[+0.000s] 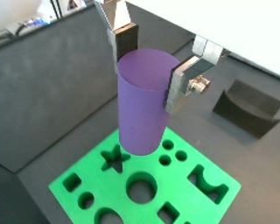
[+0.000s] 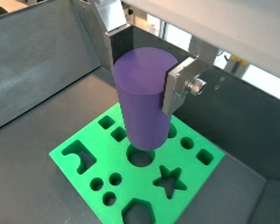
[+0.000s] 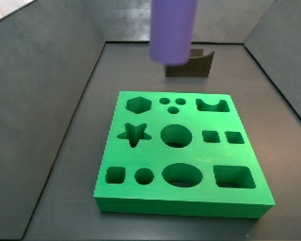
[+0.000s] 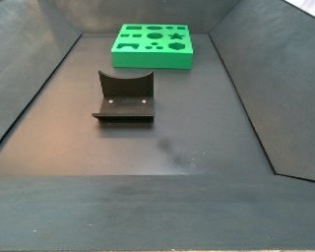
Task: Pick up the round object. Move up. Move to above the board. Insert the round object.
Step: Insert the round object.
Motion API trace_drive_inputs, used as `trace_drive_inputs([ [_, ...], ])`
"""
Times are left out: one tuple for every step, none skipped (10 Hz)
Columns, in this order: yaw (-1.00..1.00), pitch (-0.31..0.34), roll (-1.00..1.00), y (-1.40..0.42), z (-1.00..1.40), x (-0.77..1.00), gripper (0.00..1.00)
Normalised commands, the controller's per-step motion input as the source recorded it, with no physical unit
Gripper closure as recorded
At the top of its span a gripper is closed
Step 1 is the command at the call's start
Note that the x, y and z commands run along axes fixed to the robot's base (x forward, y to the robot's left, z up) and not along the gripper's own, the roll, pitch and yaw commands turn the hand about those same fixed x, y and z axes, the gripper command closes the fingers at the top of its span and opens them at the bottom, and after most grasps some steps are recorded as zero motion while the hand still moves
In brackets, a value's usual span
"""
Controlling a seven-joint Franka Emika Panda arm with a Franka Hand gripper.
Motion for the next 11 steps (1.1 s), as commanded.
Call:
trace_drive_inputs([
  [0.0, -0.094, 0.12, -0.12, -0.48, 0.23, 1.0],
  [0.01, -0.101, 0.14, -0.14, -0.48, 0.17, 1.0],
  [0.01, -0.109, 0.13, -0.13, -0.49, 0.08, 1.0],
  [0.01, -0.116, 0.11, -0.07, -0.47, 0.01, 1.0],
  [0.0, -0.117, 0.1, -0.06, -0.46, 0.0, 1.0],
  [0.0, -0.114, 0.1, -0.08, -0.45, 0.02, 1.0],
  [0.0, -0.124, 0.11, -0.11, -0.44, 0.01, 1.0],
  [0.01, -0.101, 0.1, -0.13, -0.4, 0.08, 1.0],
  [0.01, -0.07, 0.08, -0.12, -0.35, 0.13, 1.0],
  [0.01, -0.037, 0.02, -0.06, -0.27, 0.15, 1.0],
  [0.0, -0.029, 0.0, -0.04, -0.23, 0.14, 1.0],
])
